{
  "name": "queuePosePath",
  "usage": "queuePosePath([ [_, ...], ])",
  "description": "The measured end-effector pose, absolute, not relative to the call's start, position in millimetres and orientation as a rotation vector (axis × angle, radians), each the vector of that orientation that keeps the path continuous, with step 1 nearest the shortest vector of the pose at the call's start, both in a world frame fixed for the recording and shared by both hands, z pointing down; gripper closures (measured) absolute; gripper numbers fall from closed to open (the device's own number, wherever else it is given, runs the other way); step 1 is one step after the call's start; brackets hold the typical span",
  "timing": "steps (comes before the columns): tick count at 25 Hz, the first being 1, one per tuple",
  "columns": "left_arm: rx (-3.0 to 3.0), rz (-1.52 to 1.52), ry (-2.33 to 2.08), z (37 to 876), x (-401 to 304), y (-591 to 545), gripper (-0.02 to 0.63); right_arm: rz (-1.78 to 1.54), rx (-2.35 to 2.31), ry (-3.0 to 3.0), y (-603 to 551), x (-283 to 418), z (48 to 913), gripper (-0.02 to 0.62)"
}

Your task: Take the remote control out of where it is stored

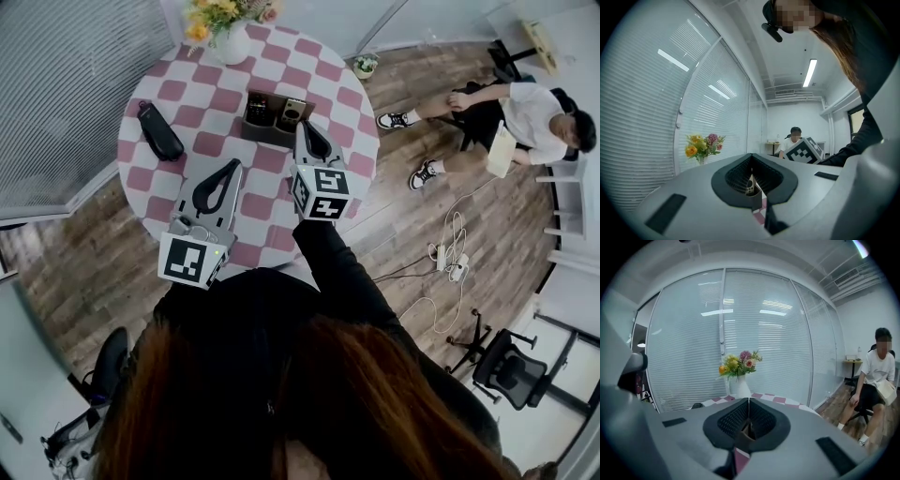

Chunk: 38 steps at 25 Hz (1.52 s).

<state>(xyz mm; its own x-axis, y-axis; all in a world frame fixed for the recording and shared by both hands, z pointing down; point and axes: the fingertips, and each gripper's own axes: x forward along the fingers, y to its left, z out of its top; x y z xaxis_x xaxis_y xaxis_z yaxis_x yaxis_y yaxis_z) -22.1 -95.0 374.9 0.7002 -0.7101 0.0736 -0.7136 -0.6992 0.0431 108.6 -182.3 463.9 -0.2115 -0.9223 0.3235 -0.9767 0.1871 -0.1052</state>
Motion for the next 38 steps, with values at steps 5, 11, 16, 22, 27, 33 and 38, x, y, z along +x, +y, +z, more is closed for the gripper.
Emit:
queuePosePath([
  [5, 2.826, 0.071, -1.21, 371.5, -26.9, -95.2, 0.597, 0.476, 1.864, -2.211, -201.6, 113.5, 484.7, 0.58],
  [11, 2.824, 0.07, -1.221, 370.3, -30.0, -91.4, 0.597, 0.547, 1.887, -2.128, -213.6, 118.2, 515.6, 0.58],
  [16, 2.826, 0.078, -1.221, 369.0, -31.7, -90.0, 0.597, 0.599, 1.906, -2.092, -219.9, 120.4, 533.7, 0.578],
  [22, 2.821, 0.084, -1.223, 371.4, -33.6, -88.0, 0.597, 0.633, 1.927, -2.076, -227.0, 117.8, 538.2, 0.573],
  [27, 2.82, 0.087, -1.225, 372.0, -35.0, -86.7, 0.597, 0.689, 1.958, -2.011, -230.9, 117.0, 545.7, 0.436],
  [33, 2.816, 0.09, -1.216, 373.0, -37.3, -87.1, 0.597, 0.737, 1.988, -1.971, -237.9, 111.1, 555.1, 0.37],
  [38, 2.802, 0.097, -1.224, 376.1, -40.9, -87.6, 0.597, 0.777, 2.029, -1.92, -242.4, 111.0, 562.1, 0.362],
])
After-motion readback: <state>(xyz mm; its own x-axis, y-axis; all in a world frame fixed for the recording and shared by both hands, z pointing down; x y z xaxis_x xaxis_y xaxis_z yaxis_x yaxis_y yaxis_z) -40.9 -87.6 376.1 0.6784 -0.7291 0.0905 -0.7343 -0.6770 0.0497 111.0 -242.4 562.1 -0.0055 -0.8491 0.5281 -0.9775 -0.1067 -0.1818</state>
